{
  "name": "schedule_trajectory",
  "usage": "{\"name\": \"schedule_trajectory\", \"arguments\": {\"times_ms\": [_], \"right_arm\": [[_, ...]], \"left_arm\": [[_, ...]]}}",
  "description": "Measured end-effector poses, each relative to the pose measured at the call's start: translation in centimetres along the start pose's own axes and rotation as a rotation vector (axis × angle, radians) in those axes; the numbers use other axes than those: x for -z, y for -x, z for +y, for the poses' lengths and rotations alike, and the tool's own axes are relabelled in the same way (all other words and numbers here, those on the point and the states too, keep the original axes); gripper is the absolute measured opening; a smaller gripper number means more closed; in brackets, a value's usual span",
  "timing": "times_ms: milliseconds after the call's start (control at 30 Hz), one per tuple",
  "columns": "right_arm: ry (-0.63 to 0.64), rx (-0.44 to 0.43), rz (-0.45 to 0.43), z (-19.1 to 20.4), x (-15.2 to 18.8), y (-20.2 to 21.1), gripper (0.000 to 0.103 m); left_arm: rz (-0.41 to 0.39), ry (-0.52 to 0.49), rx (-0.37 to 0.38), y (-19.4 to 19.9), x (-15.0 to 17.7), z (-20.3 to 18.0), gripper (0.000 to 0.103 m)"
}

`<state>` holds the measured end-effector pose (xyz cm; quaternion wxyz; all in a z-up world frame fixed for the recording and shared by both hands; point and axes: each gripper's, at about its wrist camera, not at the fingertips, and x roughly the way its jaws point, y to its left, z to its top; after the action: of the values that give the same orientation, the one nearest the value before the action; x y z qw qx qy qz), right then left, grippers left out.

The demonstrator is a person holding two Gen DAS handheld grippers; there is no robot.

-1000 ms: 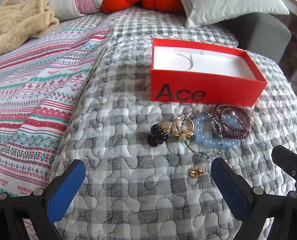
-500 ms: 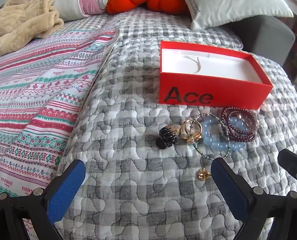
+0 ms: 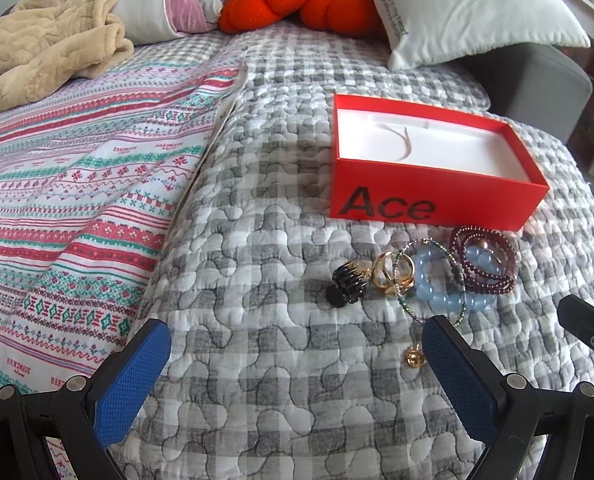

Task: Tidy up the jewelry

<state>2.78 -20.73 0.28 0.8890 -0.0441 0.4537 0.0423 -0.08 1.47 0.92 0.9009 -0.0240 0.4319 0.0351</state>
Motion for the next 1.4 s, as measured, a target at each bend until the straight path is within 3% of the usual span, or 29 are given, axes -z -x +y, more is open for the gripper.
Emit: {"name": "schedule_trajectory", "arguments": {"times_ms": [1400], "right_arm": [[-0.035, -0.019, 0.010, -0.63, -0.13, 0.03, 0.103]], "left_arm": [[-0.014, 0.002, -0.016, -0.52, -0.08, 0.32, 0.103]]}}
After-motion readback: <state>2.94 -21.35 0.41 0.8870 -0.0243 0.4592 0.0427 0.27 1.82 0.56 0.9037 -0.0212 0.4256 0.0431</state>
